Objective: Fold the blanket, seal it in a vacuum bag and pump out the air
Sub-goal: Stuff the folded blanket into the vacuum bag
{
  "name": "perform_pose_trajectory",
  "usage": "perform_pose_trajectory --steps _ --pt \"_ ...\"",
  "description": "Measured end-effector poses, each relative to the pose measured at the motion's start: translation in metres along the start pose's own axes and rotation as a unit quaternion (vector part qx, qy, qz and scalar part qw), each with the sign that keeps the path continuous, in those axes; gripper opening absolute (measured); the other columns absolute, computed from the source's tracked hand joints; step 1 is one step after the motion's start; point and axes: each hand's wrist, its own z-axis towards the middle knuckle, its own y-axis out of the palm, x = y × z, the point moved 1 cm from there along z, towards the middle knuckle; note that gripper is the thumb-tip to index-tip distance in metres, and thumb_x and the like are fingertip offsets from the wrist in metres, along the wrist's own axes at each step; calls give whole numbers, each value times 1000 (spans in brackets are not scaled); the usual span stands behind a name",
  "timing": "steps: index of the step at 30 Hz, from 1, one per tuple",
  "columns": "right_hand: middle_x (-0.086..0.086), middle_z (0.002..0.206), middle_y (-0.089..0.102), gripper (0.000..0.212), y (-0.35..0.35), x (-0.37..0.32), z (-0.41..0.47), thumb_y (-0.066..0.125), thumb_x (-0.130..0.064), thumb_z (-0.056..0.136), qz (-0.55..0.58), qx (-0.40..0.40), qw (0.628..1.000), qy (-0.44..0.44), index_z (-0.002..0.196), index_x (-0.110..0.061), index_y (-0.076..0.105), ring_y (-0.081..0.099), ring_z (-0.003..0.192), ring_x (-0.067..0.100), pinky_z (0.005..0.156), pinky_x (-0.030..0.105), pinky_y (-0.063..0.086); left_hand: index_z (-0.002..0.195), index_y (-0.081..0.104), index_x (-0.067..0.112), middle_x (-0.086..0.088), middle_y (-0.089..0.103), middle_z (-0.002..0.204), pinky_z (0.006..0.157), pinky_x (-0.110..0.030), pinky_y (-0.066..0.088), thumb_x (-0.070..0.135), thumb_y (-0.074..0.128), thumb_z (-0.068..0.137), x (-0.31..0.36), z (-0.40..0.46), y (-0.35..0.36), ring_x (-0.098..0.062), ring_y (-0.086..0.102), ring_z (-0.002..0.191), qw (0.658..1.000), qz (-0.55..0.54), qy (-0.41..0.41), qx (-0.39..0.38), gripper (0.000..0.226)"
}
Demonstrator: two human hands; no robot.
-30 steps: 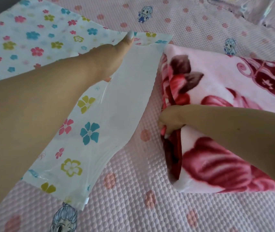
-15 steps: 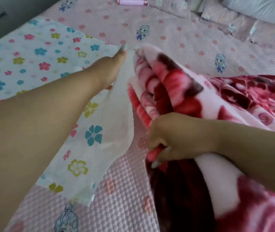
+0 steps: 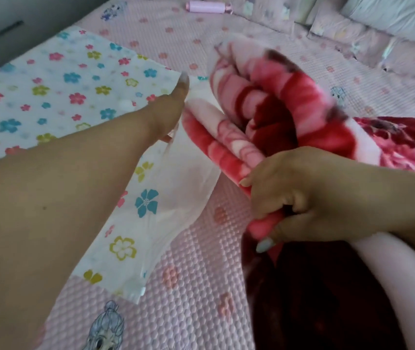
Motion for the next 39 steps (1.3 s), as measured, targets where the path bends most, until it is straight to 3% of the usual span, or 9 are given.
perform_pose_trajectory --steps 8,13,17,21,24,30,34,36,39 --pt "-5 61 46 34 61 69 100 73 -31 83 -24 -108 989 95 68 -5 58 45 63 11 60 27 29 148 34 27 1 40 150 96 -38 45 74 3 88 17 -7 2 -27 50 118 997 74 9 4 83" --pt "-3 66 58 26 42 114 128 73 -30 83 -49 -54 986 149 75 -7 68 50 59 11 60 23 32 142 45 20 0 56 121 74 -29 51 74 5 88 1 -10 4 -21 58 105 994 108 15 -33 86" --pt "1 75 60 32 14 139 148 73 -31 82 -74 7 977 201 93 -1 72 49 64 14 56 20 32 137 52 22 -2 62 123 78 -32 53 75 7 87 -3 -12 -3 -20 60 101 994 101 32 -23 86" --pt "9 112 66 41 29 148 181 67 -43 85 -168 3 953 251 111 -12 69 60 100 25 73 28 40 133 57 29 6 66 111 87 -35 46 79 2 84 1 -15 -13 -18 63 88 992 117 46 2 89" --pt "9 136 54 51 68 144 200 64 -41 88 -181 -24 940 289 131 -16 57 51 124 29 98 37 45 136 53 32 25 55 87 65 -22 40 74 2 88 2 -15 -13 -11 61 73 993 112 46 14 81" --pt "20 123 60 27 76 103 165 50 -8 95 -76 131 958 242 118 2 60 54 115 34 84 26 34 129 60 27 22 59 65 60 -19 49 76 6 87 -8 -19 -1 -9 67 59 993 108 55 -7 84" --pt "12 118 68 25 92 105 112 55 -6 91 -70 283 945 148 110 -4 71 59 117 30 104 37 39 131 58 28 10 54 85 91 -38 51 77 4 86 -8 -18 3 -15 64 83 992 111 59 -17 86" --pt "5 130 63 33 105 114 90 51 -22 95 -82 380 896 218 123 -12 65 49 130 24 112 44 29 133 57 28 6 57 88 94 -41 50 77 3 85 -8 -17 5 -18 64 86 992 115 55 -25 87" --pt "2 153 37 45 131 127 100 35 -33 103 60 350 872 337 146 -20 40 26 145 16 117 38 10 130 59 25 -1 67 95 88 -35 51 76 3 85 -6 -16 11 -19 67 80 991 121 55 -21 88"
